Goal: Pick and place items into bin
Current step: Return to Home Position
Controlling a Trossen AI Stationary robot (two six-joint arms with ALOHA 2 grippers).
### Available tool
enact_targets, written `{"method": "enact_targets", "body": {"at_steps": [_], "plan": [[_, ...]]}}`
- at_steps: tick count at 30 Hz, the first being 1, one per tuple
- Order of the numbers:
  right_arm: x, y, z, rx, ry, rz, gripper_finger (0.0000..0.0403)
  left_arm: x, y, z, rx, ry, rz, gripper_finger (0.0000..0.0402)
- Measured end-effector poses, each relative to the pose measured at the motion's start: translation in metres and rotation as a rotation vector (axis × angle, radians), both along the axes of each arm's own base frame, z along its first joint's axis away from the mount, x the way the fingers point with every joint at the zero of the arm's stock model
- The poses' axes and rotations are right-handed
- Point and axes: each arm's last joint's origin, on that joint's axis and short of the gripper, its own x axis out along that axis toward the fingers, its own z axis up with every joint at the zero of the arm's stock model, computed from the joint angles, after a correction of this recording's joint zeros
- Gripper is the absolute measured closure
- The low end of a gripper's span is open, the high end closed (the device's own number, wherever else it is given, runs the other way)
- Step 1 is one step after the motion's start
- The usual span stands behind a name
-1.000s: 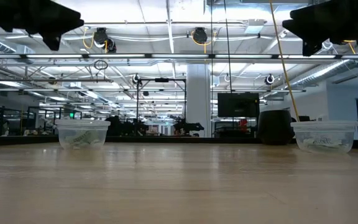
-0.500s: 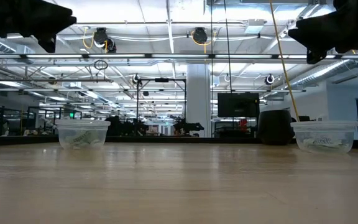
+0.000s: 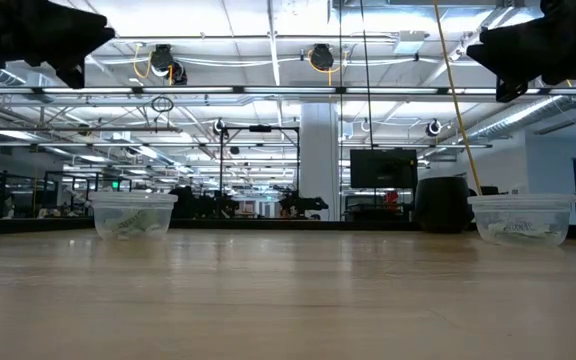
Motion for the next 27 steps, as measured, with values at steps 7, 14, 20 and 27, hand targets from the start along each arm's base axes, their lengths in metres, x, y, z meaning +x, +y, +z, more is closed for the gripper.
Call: {"method": "enact_targets", "body": {"at_steps": [7, 14, 20, 27], "plan": [[-0.002, -0.001, 0.007, 0.054, -0.126, 0.001, 0.0285, 0.010, -0.002, -0.028, -0.001, -0.061, -0.032, 0.0307], [-0.001, 0.000, 0.003, 0.064, -0.083, 0.006, 0.0283, 0.010, -0.002, -0.031, 0.000, -0.027, -0.027, 0.0307], [0.001, 0.000, -0.005, 0.026, -0.005, 0.003, 0.0284, 0.012, -0.003, -0.041, -0.039, 0.075, -0.035, 0.0307], [0.001, 0.001, -0.017, 0.003, 0.120, 0.004, 0.0285, 0.012, -0.003, -0.045, -0.053, 0.126, -0.036, 0.0307]]}}
